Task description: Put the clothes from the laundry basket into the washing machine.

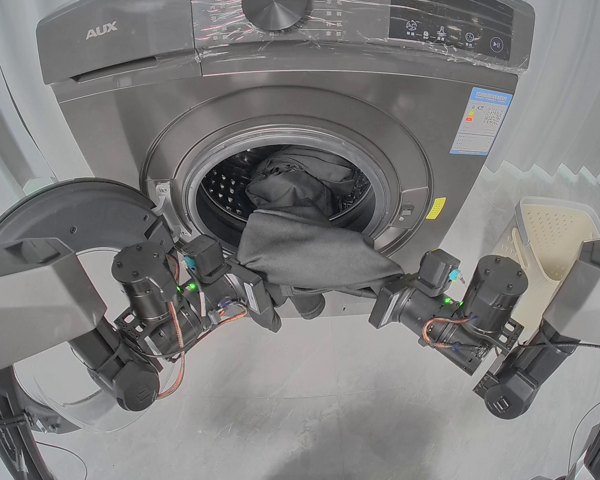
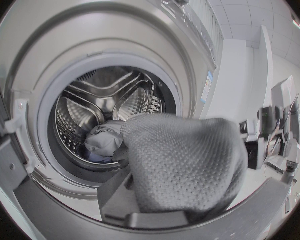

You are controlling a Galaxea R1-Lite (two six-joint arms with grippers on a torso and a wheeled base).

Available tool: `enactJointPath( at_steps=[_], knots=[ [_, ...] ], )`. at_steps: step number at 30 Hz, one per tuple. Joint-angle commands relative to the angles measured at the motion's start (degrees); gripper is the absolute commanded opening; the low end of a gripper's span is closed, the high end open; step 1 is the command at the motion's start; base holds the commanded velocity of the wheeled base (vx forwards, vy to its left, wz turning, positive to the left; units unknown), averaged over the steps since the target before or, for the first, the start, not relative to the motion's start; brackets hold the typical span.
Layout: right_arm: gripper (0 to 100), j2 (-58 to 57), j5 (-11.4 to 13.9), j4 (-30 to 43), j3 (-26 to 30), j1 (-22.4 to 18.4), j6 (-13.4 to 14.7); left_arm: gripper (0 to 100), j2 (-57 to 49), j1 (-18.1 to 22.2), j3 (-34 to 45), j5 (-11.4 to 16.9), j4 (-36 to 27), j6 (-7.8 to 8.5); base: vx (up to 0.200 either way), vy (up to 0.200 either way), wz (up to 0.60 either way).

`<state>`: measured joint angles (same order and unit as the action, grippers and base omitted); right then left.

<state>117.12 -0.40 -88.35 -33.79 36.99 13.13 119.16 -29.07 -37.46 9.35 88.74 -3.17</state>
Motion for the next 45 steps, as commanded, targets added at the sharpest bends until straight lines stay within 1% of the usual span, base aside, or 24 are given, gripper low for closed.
enactJointPath(
  at_steps=[1, 5, 8, 12, 13, 14, 15, 16, 18, 19, 20, 23, 24, 26, 28, 33, 34, 37, 41, 43, 44, 45],
  knots=[
    [0, 6.1, 0.1, 0.0, 0.1, 0.4, -0.5, 0, -7.0, 0.2, 2.7, -0.1, 0.0, -0.79, 0.000, 0.000, 0.00],
    [0, 7.8, 0.1, 0.0, -1.4, 0.9, -1.2, 0, -8.7, 0.2, 2.7, -0.2, 0.0, -0.87, 0.000, 0.000, 0.00],
    [0, 7.8, 0.1, -0.1, -2.8, 2.3, -1.2, 0, -9.1, 0.1, 2.8, -0.3, 0.0, -1.40, 0.000, 0.000, 0.00],
    [0, 7.3, 0.6, -0.2, -2.6, 3.4, -1.1, 0, -9.2, -0.2, 3.3, -0.4, 0.0, -1.40, 0.000, 0.000, 0.00],
    [100, 7.2, 0.7, -0.2, -2.6, 3.4, -1.1, 0, -9.2, -0.2, 3.3, -0.4, 0.1, -1.40, 0.000, 0.000, 0.00],
    [100, 6.4, 1.9, -0.3, -2.3, 3.8, -0.9, 0, -9.7, -0.4, 4.3, -1.0, 0.2, -1.40, 0.000, 0.000, 0.00],
    [100, 5.4, 2.5, -0.3, -2.0, 3.8, -0.9, 0, -10.1, -0.5, 4.6, -1.3, 0.2, -1.40, 0.000, 0.000, 0.00],
    [100, 3.8, 3.0, -0.2, -0.7, 3.9, -0.9, 0, -10.4, -0.5, 4.5, -1.4, 0.1, -1.40, 0.000, 0.000, 0.00],
    [100, 0.7, 4.4, -0.1, 3.7, 4.0, -1.4, 0, -10.4, 0.1, 4.4, -1.4, 0.1, -1.40, 0.000, 0.000, 0.00],
    [100, 0.7, 4.4, -0.1, 3.7, 4.0, -1.4, 0, -10.4, 0.1, 4.4, -1.4, 0.1, -1.40, 0.000, 0.000, 0.00],
    [100, -2.4, 7.0, 0.0, 9.0, 4.2, -2.8, 0, -10.4, 0.2, 4.7, -1.4, 0.2, -1.49, 0.000, 0.000, 0.00],
    [100, -5.9, 12.9, 0.0, 17.5, 4.4, -5.7, 0, -10.9, -0.1, 6.0, -1.4, 0.2, -1.49, 0.000, 0.000, 0.00],
    [100, -6.5, 13.8, 0.0, 19.4, 4.8, -6.0, 0, -11.1, -0.4, 6.3, -1.3, 0.2, -1.49, 0.000, 0.000, 0.00],
    [100, -7.3, 14.1, 0.0, 22.0, 6.1, -6.1, 0, -11.1, -0.5, 6.5, -1.4, 0.2, -1.40, 0.000, 0.000, 0.00],
    [100, -7.5, 14.2, 0.0, 23.7, 6.9, -6.3, 0, -11.1, 0.1, 6.8, -1.4, 0.2, -0.87, 0.000, 0.000, 0.00],
    [100, -8.1, 13.8, -0.1, 23.3, 5.8, -6.4, 0, -11.7, 1.2, 8.7, -1.4, 0.2, -0.87, 0.000, 0.000, 0.00],
    [100, -8.0, 13.3, 0.0, 21.3, 4.4, -6.3, 0, -11.8, 1.5, 10.4, -1.4, 0.2, -0.70, 0.000, 0.000, 0.00],
    [100, -7.8, 11.7, 0.0, 18.1, 1.0, -5.7, 0, -11.6, 1.5, 13.3, -1.4, 0.1, -0.08, 0.000, 0.000, 0.00],
    [100, -8.3, 10.3, 0.0, 16.7, -2.3, -5.6, 0, -10.7, 1.3, 14.9, -1.4, 0.1, 2.11, 0.000, 0.000, 0.00],
    [100, -8.4, 10.1, 0.0, 16.4, -3.4, -5.6, 0, -10.4, 1.3, 15.0, -1.4, 0.1, 2.38, 0.000, 0.000, 0.00],
    [100, -8.3, 9.6, 0.0, 15.9, -4.9, -5.6, 0, -10.2, 1.1, 15.0, -1.4, 0.1, 2.47, 0.000, 0.000, 0.00],
    [100, -8.3, 9.5, 0.0, 15.7, -5.5, -5.6, 0, -10.2, 1.2, 15.0, -1.4, 0.2, 2.47, 0.000, 0.000, 0.00]
  ],
)
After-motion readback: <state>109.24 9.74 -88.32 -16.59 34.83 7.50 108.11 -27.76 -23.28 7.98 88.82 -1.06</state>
